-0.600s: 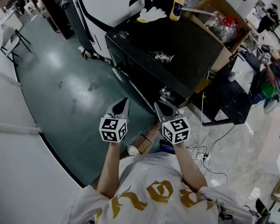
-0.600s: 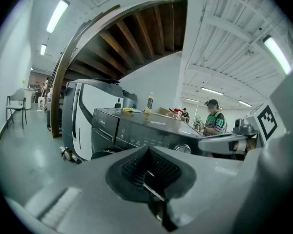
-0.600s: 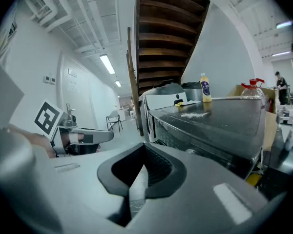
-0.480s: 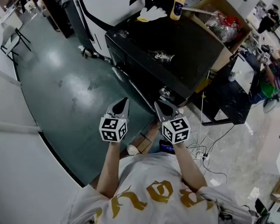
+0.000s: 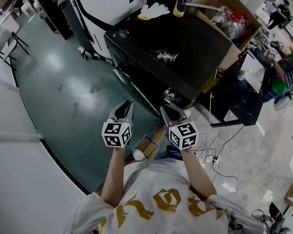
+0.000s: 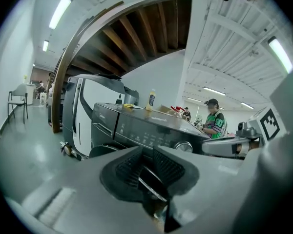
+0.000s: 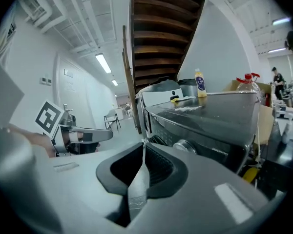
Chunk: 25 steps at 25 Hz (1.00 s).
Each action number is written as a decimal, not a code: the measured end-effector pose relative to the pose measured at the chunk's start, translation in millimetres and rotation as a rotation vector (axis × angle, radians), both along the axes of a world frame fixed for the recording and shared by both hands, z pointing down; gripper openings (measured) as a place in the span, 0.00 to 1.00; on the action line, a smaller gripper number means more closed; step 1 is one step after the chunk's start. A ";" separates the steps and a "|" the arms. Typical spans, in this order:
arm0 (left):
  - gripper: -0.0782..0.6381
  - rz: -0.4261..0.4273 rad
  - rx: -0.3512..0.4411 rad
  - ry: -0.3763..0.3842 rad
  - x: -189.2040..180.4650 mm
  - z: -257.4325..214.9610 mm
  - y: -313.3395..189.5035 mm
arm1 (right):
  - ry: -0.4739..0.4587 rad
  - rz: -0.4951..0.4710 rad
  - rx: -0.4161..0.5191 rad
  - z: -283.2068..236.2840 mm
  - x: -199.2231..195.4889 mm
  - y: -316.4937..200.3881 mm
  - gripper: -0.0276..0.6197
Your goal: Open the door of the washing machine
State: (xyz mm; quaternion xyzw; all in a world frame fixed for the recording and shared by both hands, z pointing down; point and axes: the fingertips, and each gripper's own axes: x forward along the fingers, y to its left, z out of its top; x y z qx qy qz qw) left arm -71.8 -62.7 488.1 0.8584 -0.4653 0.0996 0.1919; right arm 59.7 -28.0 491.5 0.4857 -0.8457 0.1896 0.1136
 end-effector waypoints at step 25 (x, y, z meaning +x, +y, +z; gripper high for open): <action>0.33 0.000 -0.409 0.031 82.8 142.2 -48.8 | 0.004 -0.069 -0.138 52.7 21.6 3.8 0.18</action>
